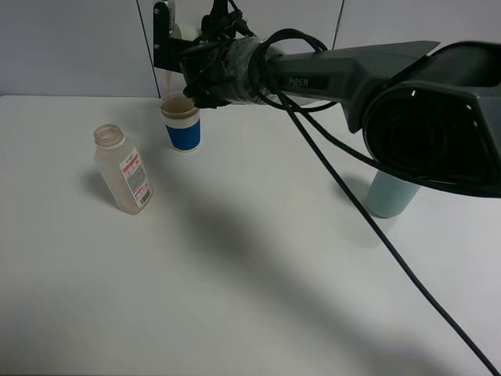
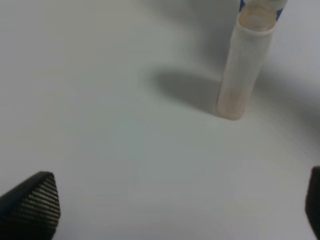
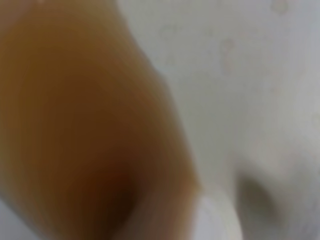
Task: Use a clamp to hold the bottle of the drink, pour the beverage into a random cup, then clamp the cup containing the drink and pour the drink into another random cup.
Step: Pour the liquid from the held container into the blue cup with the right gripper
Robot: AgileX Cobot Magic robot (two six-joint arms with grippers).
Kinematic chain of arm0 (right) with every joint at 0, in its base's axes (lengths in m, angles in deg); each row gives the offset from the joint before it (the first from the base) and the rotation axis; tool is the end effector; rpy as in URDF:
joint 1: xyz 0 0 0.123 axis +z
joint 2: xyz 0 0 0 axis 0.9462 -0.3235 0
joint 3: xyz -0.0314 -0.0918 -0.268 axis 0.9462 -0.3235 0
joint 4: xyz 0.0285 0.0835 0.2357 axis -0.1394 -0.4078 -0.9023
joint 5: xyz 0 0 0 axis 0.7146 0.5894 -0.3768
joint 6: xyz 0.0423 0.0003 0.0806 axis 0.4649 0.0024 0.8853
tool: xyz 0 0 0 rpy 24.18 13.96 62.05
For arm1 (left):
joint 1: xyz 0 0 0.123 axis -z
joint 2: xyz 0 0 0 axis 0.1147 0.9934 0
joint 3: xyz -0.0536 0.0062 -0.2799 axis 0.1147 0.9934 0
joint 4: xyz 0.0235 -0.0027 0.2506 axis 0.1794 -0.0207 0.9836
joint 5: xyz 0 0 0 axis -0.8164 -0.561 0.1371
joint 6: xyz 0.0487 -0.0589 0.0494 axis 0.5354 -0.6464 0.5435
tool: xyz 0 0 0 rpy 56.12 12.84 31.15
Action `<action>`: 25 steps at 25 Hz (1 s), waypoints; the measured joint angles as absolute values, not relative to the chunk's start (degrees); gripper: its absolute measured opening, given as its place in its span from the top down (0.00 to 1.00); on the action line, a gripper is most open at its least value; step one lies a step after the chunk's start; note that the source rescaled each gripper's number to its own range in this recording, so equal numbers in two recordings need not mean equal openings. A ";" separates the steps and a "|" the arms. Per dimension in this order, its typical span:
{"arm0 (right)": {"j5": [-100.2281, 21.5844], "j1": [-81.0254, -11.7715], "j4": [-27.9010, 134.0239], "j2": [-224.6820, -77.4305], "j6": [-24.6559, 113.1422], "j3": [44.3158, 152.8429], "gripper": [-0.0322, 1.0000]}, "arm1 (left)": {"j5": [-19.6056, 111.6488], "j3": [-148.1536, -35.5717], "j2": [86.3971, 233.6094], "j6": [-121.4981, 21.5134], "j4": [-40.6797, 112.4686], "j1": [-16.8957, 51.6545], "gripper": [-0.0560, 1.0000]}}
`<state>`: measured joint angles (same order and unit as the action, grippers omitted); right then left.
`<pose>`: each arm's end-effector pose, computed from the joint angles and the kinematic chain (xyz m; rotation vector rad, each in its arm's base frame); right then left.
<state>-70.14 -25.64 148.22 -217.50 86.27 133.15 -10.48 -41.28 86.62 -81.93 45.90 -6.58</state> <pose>0.4258 0.3498 0.1857 -1.3381 1.4527 -0.9283 -0.0061 -0.0048 0.2797 0.0405 2.0254 -0.0494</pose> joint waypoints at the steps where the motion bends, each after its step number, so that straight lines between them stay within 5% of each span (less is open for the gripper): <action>1: -70.14 -25.64 148.22 -217.50 86.21 133.15 0.94 | -10.48 -41.28 86.62 -81.93 45.90 -6.58 0.00; 25: -73.22 -25.64 148.73 -217.45 82.49 133.15 0.94 | -10.48 -41.28 86.62 -81.93 45.96 -6.58 0.00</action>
